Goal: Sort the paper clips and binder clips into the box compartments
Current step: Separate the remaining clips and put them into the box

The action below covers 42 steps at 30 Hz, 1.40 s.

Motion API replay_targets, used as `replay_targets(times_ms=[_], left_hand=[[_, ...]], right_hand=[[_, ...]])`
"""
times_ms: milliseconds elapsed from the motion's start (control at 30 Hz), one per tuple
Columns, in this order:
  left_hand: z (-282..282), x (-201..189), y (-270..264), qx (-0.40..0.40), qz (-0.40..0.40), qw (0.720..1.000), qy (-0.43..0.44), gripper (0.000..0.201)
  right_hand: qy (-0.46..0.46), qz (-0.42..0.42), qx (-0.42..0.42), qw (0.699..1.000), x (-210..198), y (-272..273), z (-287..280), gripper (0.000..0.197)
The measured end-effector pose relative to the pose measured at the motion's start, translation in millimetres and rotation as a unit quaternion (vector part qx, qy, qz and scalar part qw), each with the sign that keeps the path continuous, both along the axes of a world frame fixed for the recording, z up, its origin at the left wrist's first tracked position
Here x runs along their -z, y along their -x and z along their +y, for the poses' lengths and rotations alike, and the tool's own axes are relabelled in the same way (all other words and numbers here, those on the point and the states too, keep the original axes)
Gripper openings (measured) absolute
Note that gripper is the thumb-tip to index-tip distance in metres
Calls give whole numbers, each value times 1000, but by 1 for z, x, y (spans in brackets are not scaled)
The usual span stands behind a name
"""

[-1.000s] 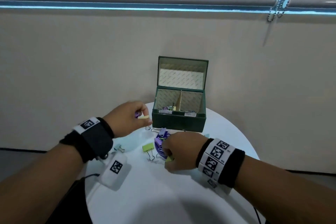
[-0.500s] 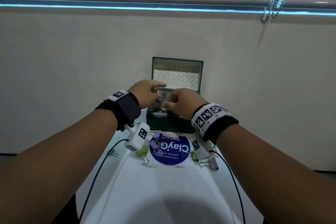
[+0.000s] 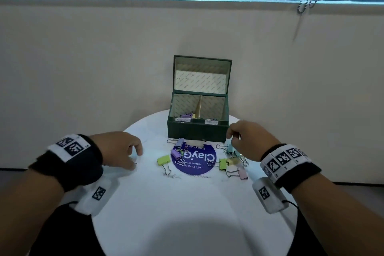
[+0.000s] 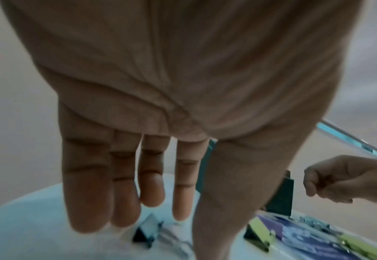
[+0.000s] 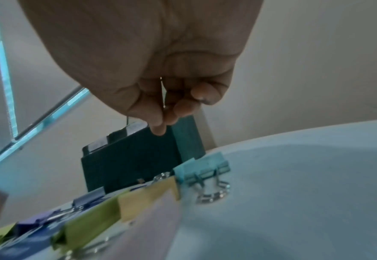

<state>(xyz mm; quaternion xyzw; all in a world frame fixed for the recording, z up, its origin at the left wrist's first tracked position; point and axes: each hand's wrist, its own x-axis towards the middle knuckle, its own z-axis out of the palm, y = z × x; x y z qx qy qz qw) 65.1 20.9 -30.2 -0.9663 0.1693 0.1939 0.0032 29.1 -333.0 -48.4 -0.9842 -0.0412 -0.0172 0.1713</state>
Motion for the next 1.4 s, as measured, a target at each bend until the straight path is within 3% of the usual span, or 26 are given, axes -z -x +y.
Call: replay_targets(times_ms=[200,400,533,667,800,900,1033,1133,1267,1400], left_hand=[[2,12,2,-1,-43,999,20,5],[-18,24,-6,4,-70,995,72,11],[-41,29,-15,17,-102,989,105,30],[-59,30,-13,42,-101,983,145,33],[-65,15,4,69,-81,988,108,26],[-60,5,16,69,-110,989,65,15],[-53,9,21,65,-97,993,-31,40],[-53,12,18,63,-97,993,-22,30],[-50,16,16,69,-94,993,3,13],[-43,14,12,81,-96,992,-6,21]], right_hand=[[92,75,58,991,8,-6,-11,26],[88,109,76,987,13,-6,-13,22],[79,124,58,987,14,-6,-5,35],[72,131,41,988,15,-6,1,31],[49,92,37,994,18,-4,2,10],[41,52,24,997,18,-3,2,15],[6,9,4,1000,13,0,3,16],[-38,-44,-20,998,5,4,7,17],[-24,-64,-88,994,-3,5,27,16],[-79,-109,-98,986,-15,-15,49,17]])
